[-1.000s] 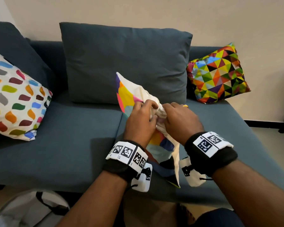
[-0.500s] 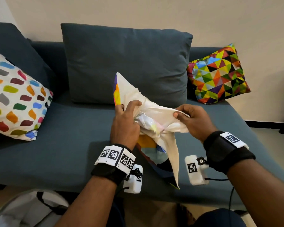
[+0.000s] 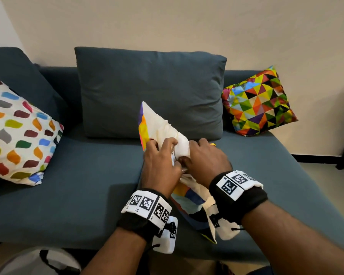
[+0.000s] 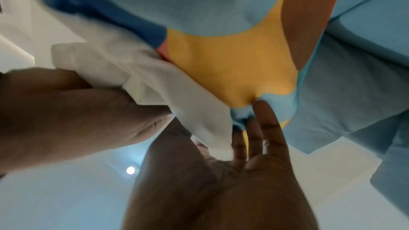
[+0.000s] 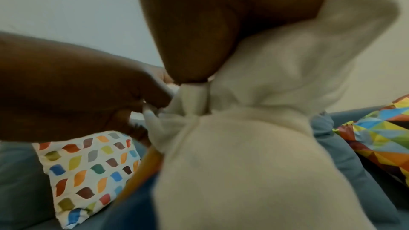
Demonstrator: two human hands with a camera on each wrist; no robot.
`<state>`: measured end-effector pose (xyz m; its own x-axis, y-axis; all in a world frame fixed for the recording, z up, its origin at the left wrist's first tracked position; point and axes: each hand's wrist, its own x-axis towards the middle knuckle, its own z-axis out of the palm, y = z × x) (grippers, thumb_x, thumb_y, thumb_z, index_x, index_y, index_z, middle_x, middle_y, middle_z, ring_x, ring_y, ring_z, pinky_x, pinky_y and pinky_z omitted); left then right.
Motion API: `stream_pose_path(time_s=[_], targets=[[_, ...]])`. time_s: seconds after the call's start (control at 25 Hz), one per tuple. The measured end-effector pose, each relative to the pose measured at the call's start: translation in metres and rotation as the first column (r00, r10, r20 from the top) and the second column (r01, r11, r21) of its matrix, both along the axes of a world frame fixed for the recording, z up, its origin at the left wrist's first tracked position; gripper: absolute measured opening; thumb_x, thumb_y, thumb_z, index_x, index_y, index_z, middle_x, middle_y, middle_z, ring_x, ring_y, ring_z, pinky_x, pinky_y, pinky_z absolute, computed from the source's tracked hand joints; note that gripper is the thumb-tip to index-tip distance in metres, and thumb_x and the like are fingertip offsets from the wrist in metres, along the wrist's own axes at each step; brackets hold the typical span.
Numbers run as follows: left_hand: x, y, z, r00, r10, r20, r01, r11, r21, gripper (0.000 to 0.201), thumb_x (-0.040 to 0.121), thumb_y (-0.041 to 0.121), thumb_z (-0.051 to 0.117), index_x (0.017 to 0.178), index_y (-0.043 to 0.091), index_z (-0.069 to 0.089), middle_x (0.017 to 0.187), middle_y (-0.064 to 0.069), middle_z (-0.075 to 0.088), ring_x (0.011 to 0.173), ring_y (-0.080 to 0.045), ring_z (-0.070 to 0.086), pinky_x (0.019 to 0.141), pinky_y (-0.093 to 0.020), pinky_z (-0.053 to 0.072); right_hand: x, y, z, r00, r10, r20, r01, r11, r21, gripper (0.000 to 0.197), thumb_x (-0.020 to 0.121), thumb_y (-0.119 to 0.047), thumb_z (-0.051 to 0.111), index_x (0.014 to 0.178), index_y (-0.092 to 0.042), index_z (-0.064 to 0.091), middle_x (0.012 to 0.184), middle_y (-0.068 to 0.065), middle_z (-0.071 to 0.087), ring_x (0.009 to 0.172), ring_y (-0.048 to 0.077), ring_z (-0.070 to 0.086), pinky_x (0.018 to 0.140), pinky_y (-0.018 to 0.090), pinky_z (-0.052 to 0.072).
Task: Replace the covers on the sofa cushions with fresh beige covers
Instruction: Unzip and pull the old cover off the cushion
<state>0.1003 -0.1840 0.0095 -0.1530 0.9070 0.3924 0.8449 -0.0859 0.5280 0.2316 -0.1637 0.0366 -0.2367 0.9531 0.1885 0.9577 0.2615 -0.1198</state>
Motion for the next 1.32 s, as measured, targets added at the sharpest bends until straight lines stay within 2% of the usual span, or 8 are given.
stream_pose_path(time_s=[0.16,0.28,0.4,0.52,0.68,0.96,1.16,1.32], targets=[[0.002,0.0,0.007,0.829,-0.132,-0.543,0.208,0.975,0.082,0.073,0.074,0.02,0.06,0.141,0.04,0.041,0.159,0.003,0.027,0.152,-0.025,0.014,0.118,-0.058,0.014,0.003,-0.002,-0.011,0.998,0.061,-0.001,-0.061,0.994,-0.093,0.046,0.09,-0.046,0.057,0.127,-0.021,0.049,0.107,0.005,0.064,0.092,0.03,0.066,0.074,0.042,0.056],[-0.009,0.013,0.014,0.737,-0.245,-0.63,0.264,0.962,-0.065,0.058,0.082,0.031,0.058,0.138,0.038,0.043,0.14,0.013,0.052,0.138,-0.013,0.04,0.119,-0.06,-0.002,0.014,-0.003,-0.013,0.995,0.081,0.057,-0.078,0.995,-0.067,0.043,0.091,-0.06,0.051,0.122,-0.03,0.05,0.099,0.0,0.067,0.085,0.027,0.067,0.069,0.038,0.055],[-0.029,0.033,0.018,0.715,-0.168,-0.679,0.178,0.982,-0.055,0.052,0.082,0.027,0.055,0.132,0.038,0.046,0.142,0.014,0.049,0.146,-0.013,0.028,0.118,-0.062,0.0,0.033,-0.005,-0.012,0.991,0.131,0.036,-0.129,0.99,-0.058,0.042,0.095,-0.061,0.044,0.132,-0.041,0.047,0.102,-0.004,0.068,0.091,0.024,0.066,0.071,0.037,0.055],[-0.062,0.055,0.024,0.802,-0.126,-0.584,0.053,0.989,-0.14,0.064,0.077,0.015,0.055,0.136,0.038,0.04,0.148,0.013,0.041,0.151,-0.014,0.016,0.118,-0.063,0.007,0.062,-0.014,-0.016,0.985,0.158,-0.062,-0.159,0.987,-0.008,0.038,0.095,-0.054,0.05,0.133,-0.048,0.05,0.105,-0.011,0.069,0.095,0.018,0.065,0.071,0.036,0.055],[-0.097,0.076,0.01,0.974,-0.162,-0.158,0.123,0.966,-0.229,0.058,0.073,0.019,0.058,0.126,0.039,0.048,0.134,0.005,0.055,0.131,-0.023,0.047,0.105,-0.049,0.042,0.095,-0.021,-0.03,0.94,0.252,-0.232,-0.248,0.968,0.049,0.028,0.091,-0.039,0.066,0.119,-0.043,0.064,0.089,-0.013,0.064,0.083,0.016,0.063,0.064,0.035,0.051],[-0.061,0.073,-0.031,0.898,-0.167,0.407,0.3,0.909,-0.289,0.044,0.092,0.055,0.058,0.128,0.03,0.055,0.119,0.005,0.065,0.11,-0.018,0.061,0.094,-0.034,0.047,0.117,0.005,-0.019,0.958,-0.096,-0.271,0.091,0.995,-0.034,0.044,0.078,-0.027,0.07,0.121,-0.027,0.062,0.114,0.006,0.057,0.108,0.034,0.056,0.09,0.051,0.046],[-0.031,0.072,-0.044,0.903,-0.18,0.391,0.292,0.924,-0.247,0.105,0.048,0.083,0.075,0.134,0.034,0.041,0.133,0.007,0.058,0.122,-0.018,0.057,0.101,-0.044,0.05,0.053,0.018,0.024,0.934,-0.104,-0.341,0.086,0.994,-0.068,0.073,0.077,-0.046,0.068,0.141,-0.025,0.038,0.142,0.003,0.05,0.126,0.027,0.051,0.104,0.053,0.041],[-0.019,0.058,-0.036,0.978,-0.157,0.134,0.179,0.969,-0.171,0.107,0.051,0.069,0.081,0.138,0.024,0.039,0.143,0.001,0.043,0.132,-0.026,0.042,0.108,-0.045,0.041,0.017,0.022,0.009,0.981,-0.165,-0.101,0.159,0.986,-0.057,0.07,0.081,-0.047,0.071,0.135,-0.022,0.035,0.131,0.006,0.053,0.118,0.034,0.055,0.097,0.054,0.039]])
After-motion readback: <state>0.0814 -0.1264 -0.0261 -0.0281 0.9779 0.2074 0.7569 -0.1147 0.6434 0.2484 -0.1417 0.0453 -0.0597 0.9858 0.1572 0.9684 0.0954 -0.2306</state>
